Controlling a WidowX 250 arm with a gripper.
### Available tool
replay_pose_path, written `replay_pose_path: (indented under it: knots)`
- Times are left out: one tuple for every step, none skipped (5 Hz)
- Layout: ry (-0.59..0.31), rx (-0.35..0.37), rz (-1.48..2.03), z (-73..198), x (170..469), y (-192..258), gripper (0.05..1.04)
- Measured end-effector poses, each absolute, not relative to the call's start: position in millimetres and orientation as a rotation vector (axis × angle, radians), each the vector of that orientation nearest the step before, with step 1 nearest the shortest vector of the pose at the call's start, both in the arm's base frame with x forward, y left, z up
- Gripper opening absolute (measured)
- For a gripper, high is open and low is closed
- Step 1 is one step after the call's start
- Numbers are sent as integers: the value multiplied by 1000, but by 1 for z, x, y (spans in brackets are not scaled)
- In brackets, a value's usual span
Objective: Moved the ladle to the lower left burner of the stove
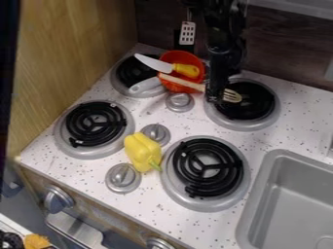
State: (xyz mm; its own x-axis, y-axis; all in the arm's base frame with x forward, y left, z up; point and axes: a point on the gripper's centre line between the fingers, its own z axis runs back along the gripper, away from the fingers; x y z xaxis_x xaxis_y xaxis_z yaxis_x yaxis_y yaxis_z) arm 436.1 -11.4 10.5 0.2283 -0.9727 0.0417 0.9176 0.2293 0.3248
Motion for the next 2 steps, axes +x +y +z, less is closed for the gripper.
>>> replay_pose_path:
  knots:
    - [-266, 245, -1333, 9, 443, -7, 1001]
    - [-249, 232, -1345, 2, 443, -3, 1001]
